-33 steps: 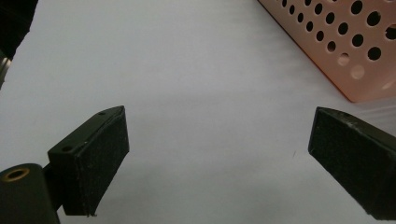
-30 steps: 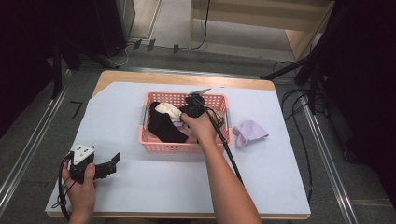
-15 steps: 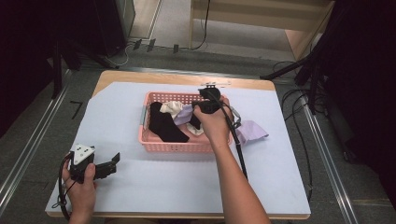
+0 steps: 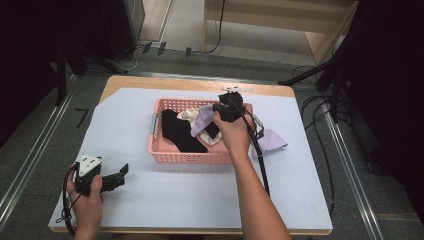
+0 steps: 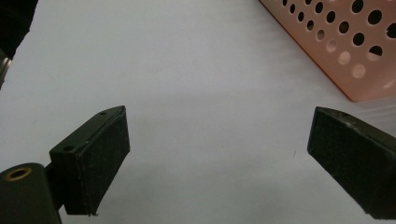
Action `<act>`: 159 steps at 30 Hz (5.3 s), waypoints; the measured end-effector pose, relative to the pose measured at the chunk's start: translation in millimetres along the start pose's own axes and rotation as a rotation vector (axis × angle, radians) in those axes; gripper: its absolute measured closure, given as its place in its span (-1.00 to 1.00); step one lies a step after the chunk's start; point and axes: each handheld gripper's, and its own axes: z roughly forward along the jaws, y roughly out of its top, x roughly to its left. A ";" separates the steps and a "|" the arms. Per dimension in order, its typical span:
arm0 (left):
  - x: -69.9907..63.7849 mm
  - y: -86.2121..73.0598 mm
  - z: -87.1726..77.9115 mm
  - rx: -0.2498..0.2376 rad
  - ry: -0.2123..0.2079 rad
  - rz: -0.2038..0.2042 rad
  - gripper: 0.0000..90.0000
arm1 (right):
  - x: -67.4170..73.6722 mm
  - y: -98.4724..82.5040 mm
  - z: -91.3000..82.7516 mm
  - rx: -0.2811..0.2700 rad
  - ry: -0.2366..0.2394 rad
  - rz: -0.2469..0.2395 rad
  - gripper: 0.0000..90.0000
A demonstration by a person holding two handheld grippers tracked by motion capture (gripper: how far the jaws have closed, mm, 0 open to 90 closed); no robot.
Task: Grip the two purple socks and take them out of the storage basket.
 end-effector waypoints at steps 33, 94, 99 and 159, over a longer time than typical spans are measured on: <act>0.2 0.1 0.4 0.001 -0.002 -0.001 -0.84 | 6.6 -10.8 26.8 0.036 0.091 0.001 0.61; 0.0 0.2 0.5 0.004 -0.004 0.000 -0.84 | 20.4 -30.9 66.4 0.108 0.087 -0.143 0.23; 0.0 0.1 0.4 0.001 -0.005 0.000 -0.84 | 21.6 -35.4 76.3 0.153 0.019 -0.243 0.43; -0.8 -0.1 0.3 0.002 0.001 0.004 -0.84 | -119.8 -75.0 -62.1 -0.386 -0.220 -0.036 0.88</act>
